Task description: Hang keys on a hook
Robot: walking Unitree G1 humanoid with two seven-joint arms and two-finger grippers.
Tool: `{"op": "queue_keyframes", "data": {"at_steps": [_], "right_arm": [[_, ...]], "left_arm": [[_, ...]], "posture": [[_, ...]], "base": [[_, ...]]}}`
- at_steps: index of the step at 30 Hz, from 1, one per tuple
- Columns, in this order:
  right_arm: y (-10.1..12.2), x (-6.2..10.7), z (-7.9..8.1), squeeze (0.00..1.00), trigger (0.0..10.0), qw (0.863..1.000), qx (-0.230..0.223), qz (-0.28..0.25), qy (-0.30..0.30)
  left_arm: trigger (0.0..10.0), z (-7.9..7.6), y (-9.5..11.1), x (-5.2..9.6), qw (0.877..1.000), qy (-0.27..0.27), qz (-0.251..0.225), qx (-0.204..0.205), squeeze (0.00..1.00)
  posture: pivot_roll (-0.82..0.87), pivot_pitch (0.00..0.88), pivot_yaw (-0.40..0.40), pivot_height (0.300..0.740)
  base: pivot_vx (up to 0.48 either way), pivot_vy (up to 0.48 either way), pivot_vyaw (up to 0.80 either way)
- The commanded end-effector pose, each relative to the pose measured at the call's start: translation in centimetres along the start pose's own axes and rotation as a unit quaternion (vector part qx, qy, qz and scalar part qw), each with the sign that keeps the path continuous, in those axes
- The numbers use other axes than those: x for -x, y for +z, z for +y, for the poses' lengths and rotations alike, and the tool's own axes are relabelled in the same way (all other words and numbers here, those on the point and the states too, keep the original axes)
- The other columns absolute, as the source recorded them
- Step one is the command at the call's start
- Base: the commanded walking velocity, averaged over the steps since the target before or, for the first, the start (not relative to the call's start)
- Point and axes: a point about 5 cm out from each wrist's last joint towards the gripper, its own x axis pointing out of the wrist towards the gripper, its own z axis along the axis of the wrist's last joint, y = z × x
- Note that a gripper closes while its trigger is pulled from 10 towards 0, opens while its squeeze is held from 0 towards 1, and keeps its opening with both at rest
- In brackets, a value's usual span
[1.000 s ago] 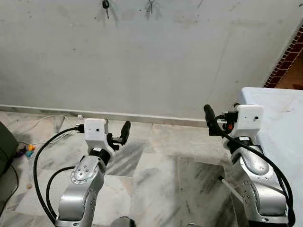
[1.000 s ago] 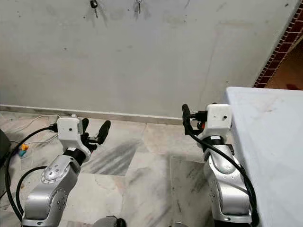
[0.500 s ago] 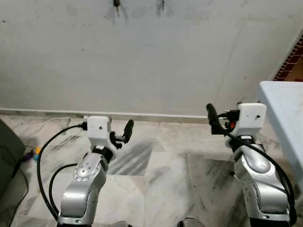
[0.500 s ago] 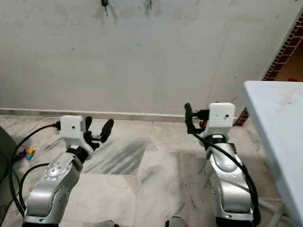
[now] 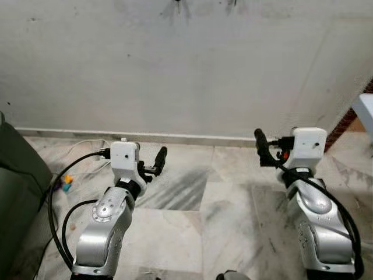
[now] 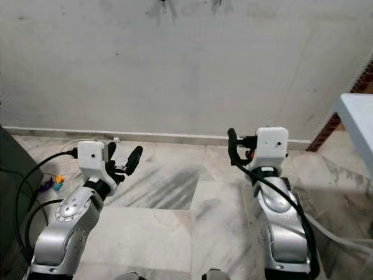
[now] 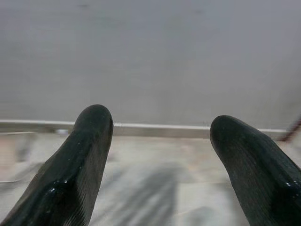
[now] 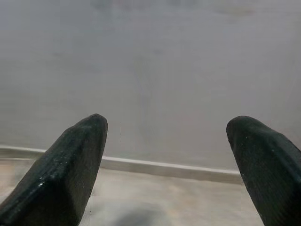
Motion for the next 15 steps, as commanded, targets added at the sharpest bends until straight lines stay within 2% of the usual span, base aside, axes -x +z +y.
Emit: {"op": "queue_keyframes", "data": {"at_steps": [1,15], "right_arm": [[0.05,0.16,-0.78,0.0,10.0,1.0,0.005,0.001,-0.015],[0.43,0.03,-1.54,0.0,10.0,0.999,0.019,-0.006,-0.042]], "left_arm": [[10.0,-0.42,0.08,-0.06,1.0,-0.005,-0.004,0.001,0.0],[10.0,-0.92,0.7,-0.77,0.999,-0.014,-0.03,-0.002,0.0]], "posture": [[-0.06,0.164,0.043,0.74],[-0.08,0.167,0.043,0.74]], "base": [[0.0,0.0,-0.79],[0.0,0.0,-0.77]]}}
